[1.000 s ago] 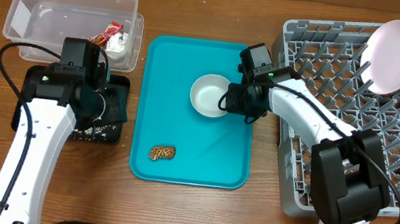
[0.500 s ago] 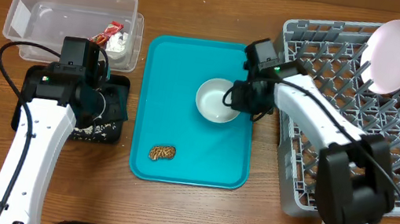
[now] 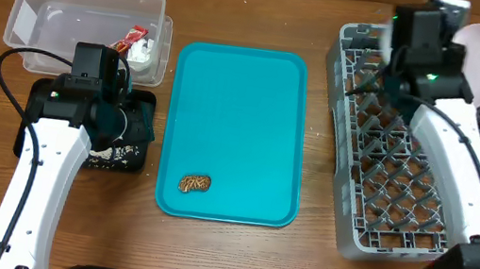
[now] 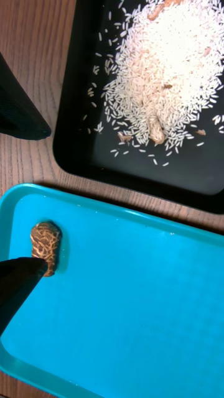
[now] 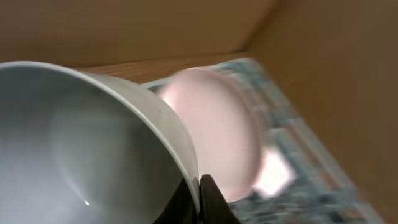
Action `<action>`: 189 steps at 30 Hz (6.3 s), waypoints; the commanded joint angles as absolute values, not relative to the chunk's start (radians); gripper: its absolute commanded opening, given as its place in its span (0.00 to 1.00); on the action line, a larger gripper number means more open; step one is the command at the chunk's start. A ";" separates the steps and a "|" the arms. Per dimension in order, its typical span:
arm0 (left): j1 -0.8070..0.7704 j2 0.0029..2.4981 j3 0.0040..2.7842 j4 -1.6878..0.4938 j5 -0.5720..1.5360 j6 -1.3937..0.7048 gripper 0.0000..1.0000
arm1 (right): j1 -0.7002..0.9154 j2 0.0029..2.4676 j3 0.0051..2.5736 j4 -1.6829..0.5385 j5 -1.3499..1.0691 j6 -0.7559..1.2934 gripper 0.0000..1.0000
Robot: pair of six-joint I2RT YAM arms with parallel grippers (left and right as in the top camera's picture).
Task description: Sort waste into correct bins and load items into the dishwasher
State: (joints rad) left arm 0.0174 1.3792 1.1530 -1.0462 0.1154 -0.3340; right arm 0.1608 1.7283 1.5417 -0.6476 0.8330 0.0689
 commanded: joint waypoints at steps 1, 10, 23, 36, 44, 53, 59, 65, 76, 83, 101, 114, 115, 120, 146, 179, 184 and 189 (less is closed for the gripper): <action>0.013 1.369 1.148 -1.042 0.104 -0.340 0.63 | 0.096 1.787 1.551 -0.624 1.126 -0.019 0.04; 0.013 1.369 1.148 -1.037 0.104 -0.340 0.64 | 0.069 1.956 1.546 -0.587 1.187 -0.026 0.04; 0.013 1.369 1.148 -1.035 0.105 -0.340 0.65 | 0.219 2.005 1.439 -0.755 1.124 0.280 0.04; 0.013 1.369 1.148 -1.039 0.105 -0.340 0.66 | 0.287 2.005 1.439 -1.011 0.889 0.469 0.04; 0.013 1.369 1.148 -1.040 0.105 -0.340 0.73 | 0.287 1.875 1.479 -1.088 0.783 0.558 0.58; -0.029 1.369 1.148 -1.029 0.155 -0.175 0.73 | 0.165 1.634 1.493 -1.090 0.243 0.391 1.00; -0.223 1.388 1.148 -1.026 0.156 -0.036 0.80 | 0.065 1.633 1.493 -1.138 -0.028 0.294 1.00; -0.430 1.511 1.148 -1.041 0.117 0.022 0.88 | 0.032 1.633 1.493 -1.148 -0.040 0.295 1.00; -0.477 1.826 1.148 -1.041 -0.016 -0.057 0.91 | 0.032 1.633 1.493 -1.151 -0.039 0.295 1.00; -0.478 1.917 1.148 -1.044 -0.007 -0.068 0.67 | 0.032 1.633 1.493 -1.151 -0.039 0.295 1.00; -0.255 1.701 1.335 -1.097 -0.098 -0.234 0.04 | 0.032 1.633 1.493 -1.151 -0.039 0.294 1.00; 0.347 1.693 1.261 -0.969 -0.104 -0.319 0.04 | 0.032 1.633 1.493 -1.151 -0.039 0.294 1.00; 0.378 1.706 1.254 -0.954 -0.104 -0.324 0.04 | 0.032 1.633 1.493 -1.151 -0.039 0.294 1.00; 0.454 1.782 1.244 -0.890 -0.105 -0.345 0.04 | 0.032 1.633 1.493 -1.150 -0.039 0.294 1.00; 0.458 1.905 1.296 -0.850 -0.175 -0.349 0.55 | 0.032 1.633 1.493 -1.147 -0.039 0.294 1.00; 0.044 1.323 1.176 -1.285 0.099 -0.202 1.00 | 0.032 1.389 1.361 -1.132 -0.115 0.150 1.00; 0.044 0.972 1.008 -1.116 0.105 -0.207 1.00 | 0.032 1.107 1.131 -0.920 -0.069 0.160 1.00; 0.044 0.639 0.867 -1.015 0.102 -0.207 1.00 | 0.032 0.816 0.965 -0.812 0.004 0.160 1.00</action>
State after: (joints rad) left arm 0.0456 0.7731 0.9340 -1.0309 0.0940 -0.2028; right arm 0.0334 0.9127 1.0065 -0.8242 -0.0692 0.1566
